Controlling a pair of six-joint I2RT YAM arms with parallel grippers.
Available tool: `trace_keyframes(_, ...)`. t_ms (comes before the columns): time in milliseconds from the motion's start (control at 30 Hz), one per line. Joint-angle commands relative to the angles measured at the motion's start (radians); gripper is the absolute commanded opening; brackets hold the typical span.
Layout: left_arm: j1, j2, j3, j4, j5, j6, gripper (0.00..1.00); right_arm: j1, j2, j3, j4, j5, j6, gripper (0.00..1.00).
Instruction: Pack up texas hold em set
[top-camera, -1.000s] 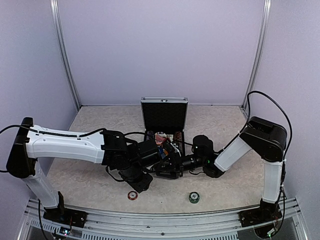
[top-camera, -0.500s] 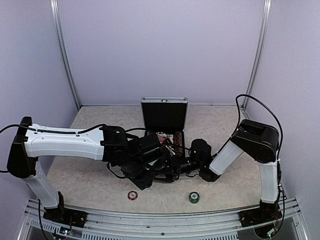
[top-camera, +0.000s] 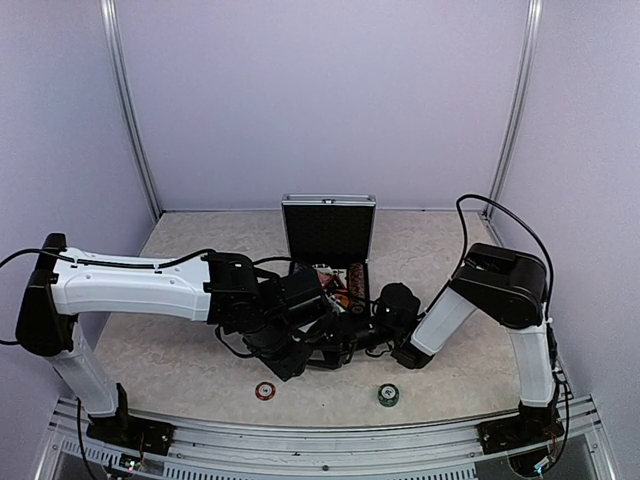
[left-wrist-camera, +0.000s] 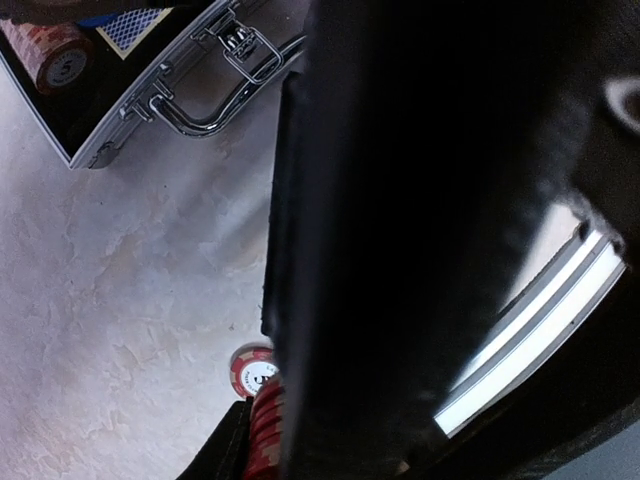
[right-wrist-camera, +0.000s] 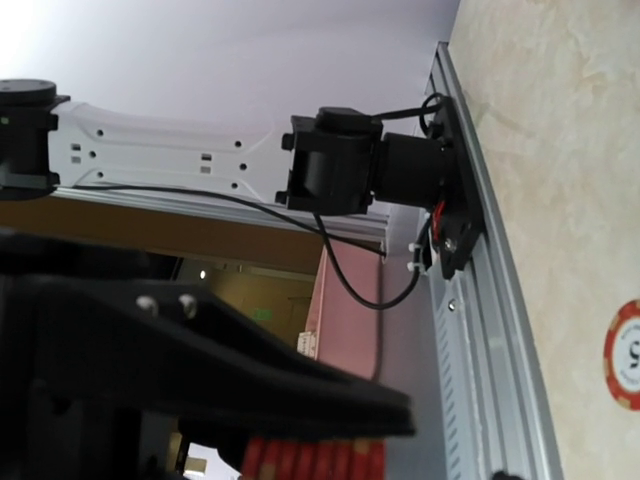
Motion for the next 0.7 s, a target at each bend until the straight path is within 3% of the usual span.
trace_keyframes(0, -0.009, 0.007, 0.02, 0.006, -0.006, 0.007, 0.04, 0.019, 0.025, 0.031, 0.032, -0.022, 0.004, 0.72)
trace_keyframes(300, -0.009, 0.005, 0.015, 0.007, -0.007, 0.007, 0.04, 0.048, 0.05, 0.075, -0.012, -0.039, -0.009, 0.67)
trace_keyframes(533, -0.008, 0.001, 0.005, 0.01, -0.006, 0.007, 0.04, 0.053, 0.054, 0.071, -0.029, -0.055, -0.017, 0.46)
trace_keyframes(667, -0.008, 0.0, 0.0, 0.012, -0.007, 0.007, 0.04, 0.053, 0.049, 0.071, -0.048, -0.068, -0.03, 0.28)
